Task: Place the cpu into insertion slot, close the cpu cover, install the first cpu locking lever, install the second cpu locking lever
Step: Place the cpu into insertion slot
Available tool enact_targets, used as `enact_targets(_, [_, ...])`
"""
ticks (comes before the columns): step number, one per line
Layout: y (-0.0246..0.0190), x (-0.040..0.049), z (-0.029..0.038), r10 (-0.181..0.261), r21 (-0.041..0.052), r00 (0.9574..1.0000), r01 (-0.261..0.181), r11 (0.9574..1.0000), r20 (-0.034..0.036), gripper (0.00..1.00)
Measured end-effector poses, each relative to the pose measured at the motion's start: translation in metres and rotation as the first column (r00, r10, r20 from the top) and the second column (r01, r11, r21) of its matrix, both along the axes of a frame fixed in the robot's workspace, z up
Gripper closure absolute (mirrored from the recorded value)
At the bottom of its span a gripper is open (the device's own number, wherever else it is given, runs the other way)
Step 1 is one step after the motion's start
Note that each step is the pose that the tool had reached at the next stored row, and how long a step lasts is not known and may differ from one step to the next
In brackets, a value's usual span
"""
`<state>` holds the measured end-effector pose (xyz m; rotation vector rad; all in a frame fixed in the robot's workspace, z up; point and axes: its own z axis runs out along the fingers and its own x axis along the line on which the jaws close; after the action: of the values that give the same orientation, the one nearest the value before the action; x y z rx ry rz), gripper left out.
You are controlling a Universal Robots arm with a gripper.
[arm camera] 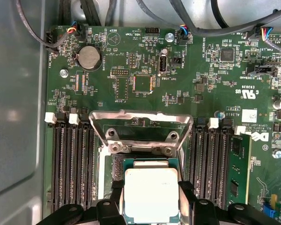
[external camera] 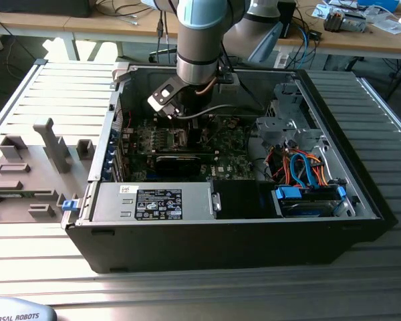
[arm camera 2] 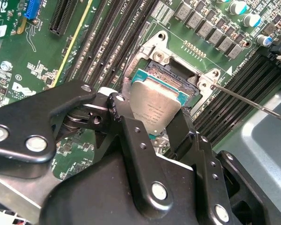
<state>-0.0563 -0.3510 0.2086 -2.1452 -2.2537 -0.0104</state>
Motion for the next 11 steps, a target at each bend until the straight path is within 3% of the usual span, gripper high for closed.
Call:
enact_targets(6, [0.0018, -0.0007, -0.0001, 0.000, -0.0001, 1.0000, 0.000, 1.0000, 0.0000, 0.46])
enact_targets(11, [0.0070, -0.0012, -0.0002, -0.003, -0.0001, 1.0000, 0.003, 1.0000, 0.0000, 0.46])
